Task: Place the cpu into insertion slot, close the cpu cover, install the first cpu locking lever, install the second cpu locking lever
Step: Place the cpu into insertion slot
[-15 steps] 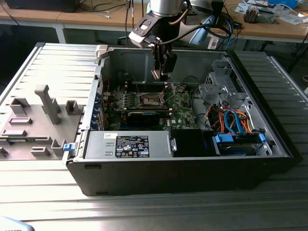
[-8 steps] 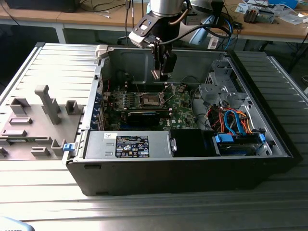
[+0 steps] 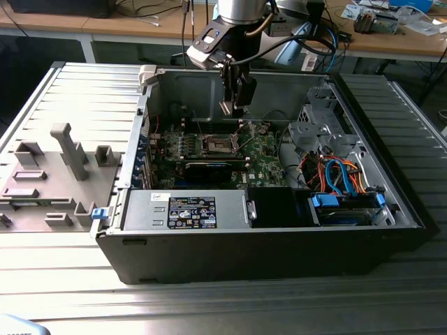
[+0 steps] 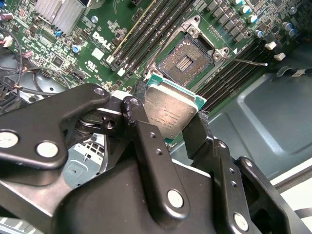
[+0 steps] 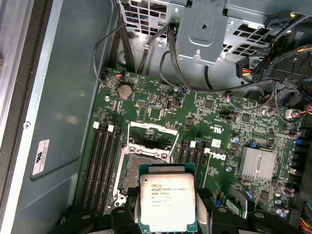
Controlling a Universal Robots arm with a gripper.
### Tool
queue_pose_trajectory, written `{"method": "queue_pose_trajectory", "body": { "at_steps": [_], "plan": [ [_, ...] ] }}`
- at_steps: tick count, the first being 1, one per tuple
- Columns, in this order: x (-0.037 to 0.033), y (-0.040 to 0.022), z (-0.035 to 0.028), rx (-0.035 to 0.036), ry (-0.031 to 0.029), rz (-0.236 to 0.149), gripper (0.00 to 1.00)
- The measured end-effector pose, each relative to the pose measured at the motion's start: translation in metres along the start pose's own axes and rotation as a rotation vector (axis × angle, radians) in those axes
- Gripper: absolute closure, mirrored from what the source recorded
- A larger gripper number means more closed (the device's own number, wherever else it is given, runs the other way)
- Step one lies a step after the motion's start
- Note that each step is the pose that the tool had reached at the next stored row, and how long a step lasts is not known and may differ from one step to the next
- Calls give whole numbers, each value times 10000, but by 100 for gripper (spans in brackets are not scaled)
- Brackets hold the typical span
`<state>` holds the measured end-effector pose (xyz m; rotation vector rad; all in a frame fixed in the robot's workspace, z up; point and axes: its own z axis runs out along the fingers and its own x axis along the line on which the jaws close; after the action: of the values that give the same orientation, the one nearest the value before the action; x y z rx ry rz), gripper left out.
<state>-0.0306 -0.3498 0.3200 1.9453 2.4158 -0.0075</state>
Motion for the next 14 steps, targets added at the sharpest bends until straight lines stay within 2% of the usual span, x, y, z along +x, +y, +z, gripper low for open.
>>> {"method": "queue_pose_trajectory", "body": {
  "at_steps": [14],
  "plan": [
    [0,0,0,3,-2,62,45]
  ]
}}
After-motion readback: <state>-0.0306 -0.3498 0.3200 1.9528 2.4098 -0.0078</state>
